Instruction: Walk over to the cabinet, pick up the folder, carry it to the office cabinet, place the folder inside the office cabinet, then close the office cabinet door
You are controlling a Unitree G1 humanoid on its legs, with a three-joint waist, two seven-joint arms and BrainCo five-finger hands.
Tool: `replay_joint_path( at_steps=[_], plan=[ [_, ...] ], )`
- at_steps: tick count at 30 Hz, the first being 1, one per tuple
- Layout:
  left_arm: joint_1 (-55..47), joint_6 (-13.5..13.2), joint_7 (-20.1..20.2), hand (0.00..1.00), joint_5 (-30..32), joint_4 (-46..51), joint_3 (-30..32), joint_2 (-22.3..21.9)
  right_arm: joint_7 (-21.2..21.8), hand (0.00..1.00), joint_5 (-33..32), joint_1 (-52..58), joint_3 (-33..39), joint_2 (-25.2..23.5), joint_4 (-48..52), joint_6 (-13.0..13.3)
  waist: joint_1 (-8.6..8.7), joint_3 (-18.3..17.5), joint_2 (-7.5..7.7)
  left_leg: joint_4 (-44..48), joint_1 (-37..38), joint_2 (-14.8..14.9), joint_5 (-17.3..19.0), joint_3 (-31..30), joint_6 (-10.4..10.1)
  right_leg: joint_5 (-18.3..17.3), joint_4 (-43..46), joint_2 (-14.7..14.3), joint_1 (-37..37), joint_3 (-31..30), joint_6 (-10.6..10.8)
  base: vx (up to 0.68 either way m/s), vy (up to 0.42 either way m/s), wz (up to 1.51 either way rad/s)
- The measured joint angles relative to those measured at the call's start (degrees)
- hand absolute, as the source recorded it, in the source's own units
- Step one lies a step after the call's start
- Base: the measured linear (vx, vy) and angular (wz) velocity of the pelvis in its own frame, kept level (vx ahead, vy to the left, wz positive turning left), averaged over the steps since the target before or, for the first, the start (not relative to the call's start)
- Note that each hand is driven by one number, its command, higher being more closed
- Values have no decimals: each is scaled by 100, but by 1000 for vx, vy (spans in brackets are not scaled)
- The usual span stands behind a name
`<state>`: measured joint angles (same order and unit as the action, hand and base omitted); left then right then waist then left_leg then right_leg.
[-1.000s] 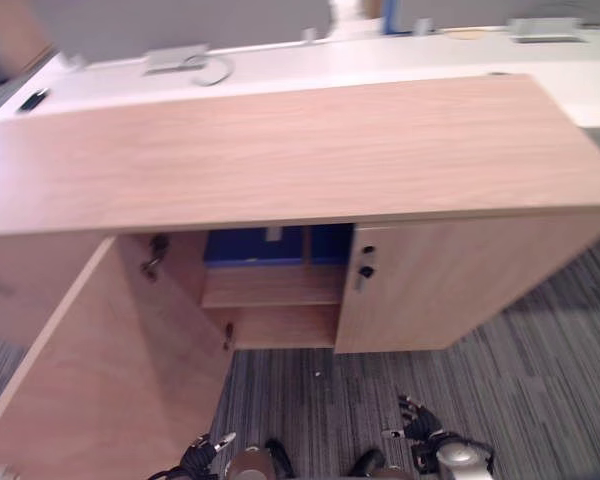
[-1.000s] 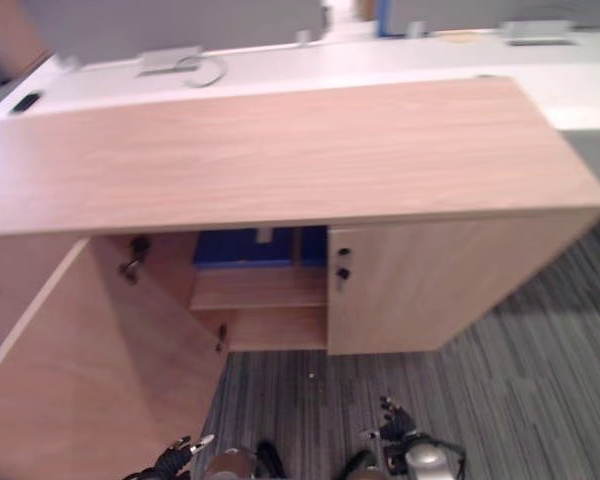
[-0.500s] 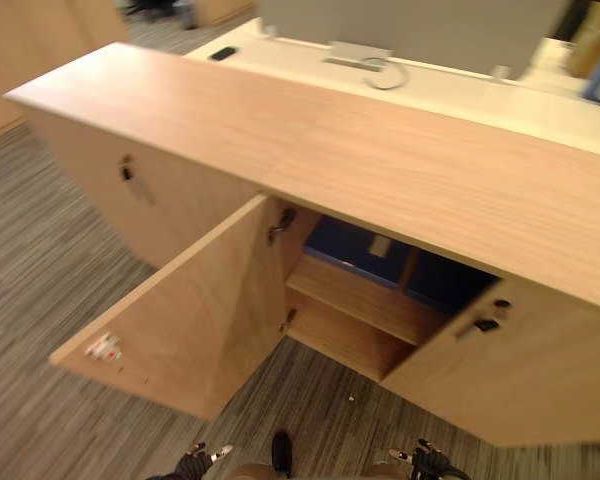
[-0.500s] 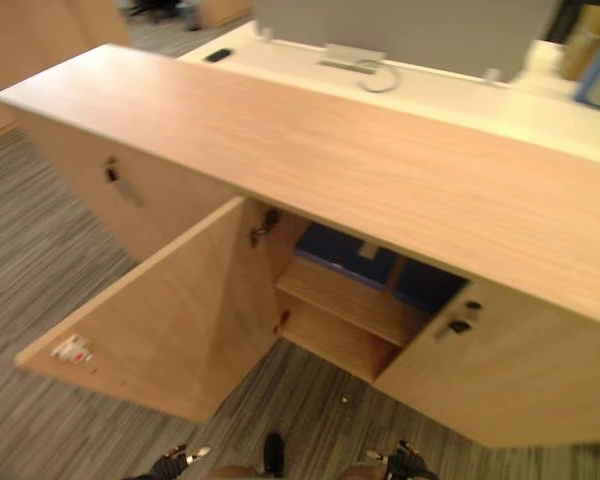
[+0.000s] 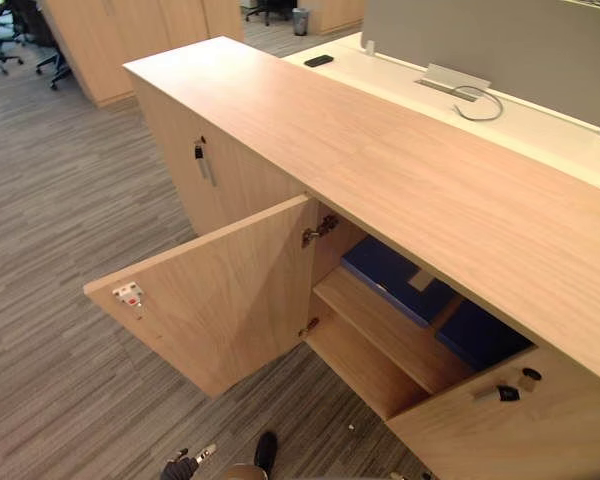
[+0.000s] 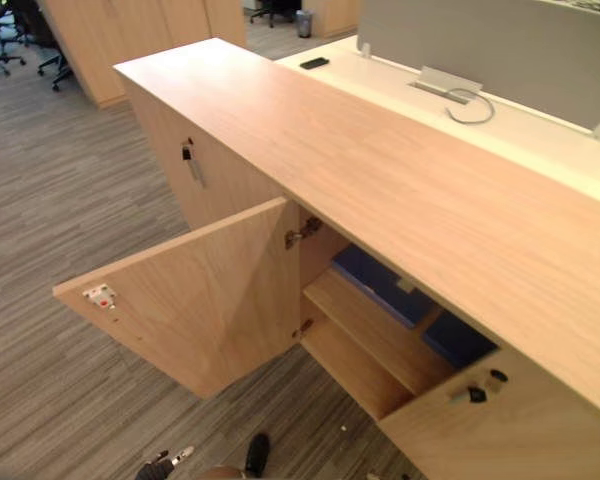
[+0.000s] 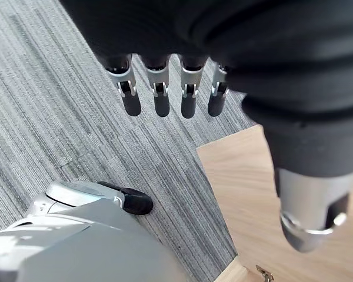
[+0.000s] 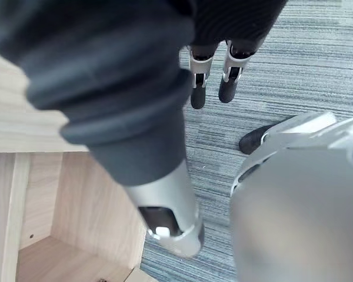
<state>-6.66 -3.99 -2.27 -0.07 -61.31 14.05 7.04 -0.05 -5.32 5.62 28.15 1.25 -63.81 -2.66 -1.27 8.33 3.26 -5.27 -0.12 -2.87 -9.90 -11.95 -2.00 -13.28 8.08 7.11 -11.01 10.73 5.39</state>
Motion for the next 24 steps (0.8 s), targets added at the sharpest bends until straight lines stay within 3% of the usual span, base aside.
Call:
replay_joint_path(
  at_steps=[5, 8, 11, 12, 13, 15, 16, 17, 18, 19, 20, 22, 24],
  plan=[
    [-6, -1, 5, 0, -211, 11, 131, -48, -2, 0, 48, -67, 156, -147, 25, 20, -135, 7, 0, -3, -89, 119, -78, -242, -54, 261, -56, -177, -35, 56, 1, 4, 11, 24],
    [-21, 5, 9, 0, -279, 42, 237, -80, -9, 0, 204, -52, 152, -165, 113, 22, -122, 52, -26, -3, -208, 173, -19, -413, 3, 353, -60, -237, -35, 272, -39, -87, 16, 36],
    [29, 7, -2, 0, -442, 312, 414, -185, -14, 0, 213, 34, 154, -173, 280, 37, -51, 160, -104, 1, -487, 172, 133, -197, 103, 375, -62, -206, 8, 747, -78, -125, 14, 78],
    [211, 4, -12, 0, -532, 400, 547, -156, -19, 0, 230, 40, 160, -222, 298, 36, 17, 250, 42, 404, -712, 113, 382, 432, 328, 348, -77, 16, 27, 1041, -206, -139, 46, 109],
    [303, 7, -18, 0, -579, 392, 571, -164, -19, 0, 236, 21, 162, -207, 299, 38, 16, 336, 40, 906, -932, 158, 472, 928, 393, 342, -68, 104, 25, 1168, -215, -159, 74, 87],
    [342, 16, -15, 0, -752, 401, 820, -197, -19, 0, 339, 28, 166, -149, 391, 10, 27, 428, 53, 3162, -1315, 710, 1157, 2337, 349, 337, 157, 506, 108, 1410, -201, -127, 125, 31],
    [325, 22, -15, 0, -755, 403, 880, -197, -19, 0, 364, 53, 154, -146, 466, 2, 27, 396, -4, 3599, -1288, 918, 1415, 2468, 279, 337, 172, 535, 107, 1414, -195, -26, 234, 12],
    [325, 28, -9, 0, -774, 447, 969, -179, -19, 0, 422, 124, 163, -136, 607, 11, 56, 297, -202, 4068, -1161, 1307, 1796, 2491, 190, 329, 189, 507, 139, 1460, -157, 9, 340, 30],
    [389, 28, -3, 0, -819, 495, 1100, -131, -19, 0, 422, 159, 235, -50, 624, 9, 95, 237, -449, 3917, -928, 1591, 2270, 2451, -55, 314, 323, 489, 185, 1495, -28, 15, 377, 41],
    [455, 29, -2, 0, -858, 496, 1210, -95, -18, 0, 422, 148, 278, 1, 613, 5, 104, 238, -532, 3620, -832, 1552, 2529, 2438, -126, 258, 451, 460, 223, 1498, 58, 7, 406, 43],
    [603, 36, -3, 0, -883, 498, 1390, 196, -5, 0, 421, 90, 373, -52, 497, -24, 76, 259, -386, 3316, -749, 1223, 2395, 2422, -19, 230, 501, 629, 345, 1390, 117, -7, 280, 36],
    [746, 43, -5, 0, -899, 497, 1671, 600, -6, 0, 420, 90, 604, -24, 349, -24, 93, 185, -265, 2584, -503, 805, 1994, 2384, 137, 247, 239, 610, 326, 1387, 106, -26, 128, 53],
    [847, 42, -17, 0, -904, 501, 1950, 958, -7, 0, 419, 99, 895, 68, 246, -12, 168, 126, -331, 1965, -323, 436, 1650, 2241, 215, 405, -27, 527, 290, 1222, -38, -31, 10, 64]
  ],
)
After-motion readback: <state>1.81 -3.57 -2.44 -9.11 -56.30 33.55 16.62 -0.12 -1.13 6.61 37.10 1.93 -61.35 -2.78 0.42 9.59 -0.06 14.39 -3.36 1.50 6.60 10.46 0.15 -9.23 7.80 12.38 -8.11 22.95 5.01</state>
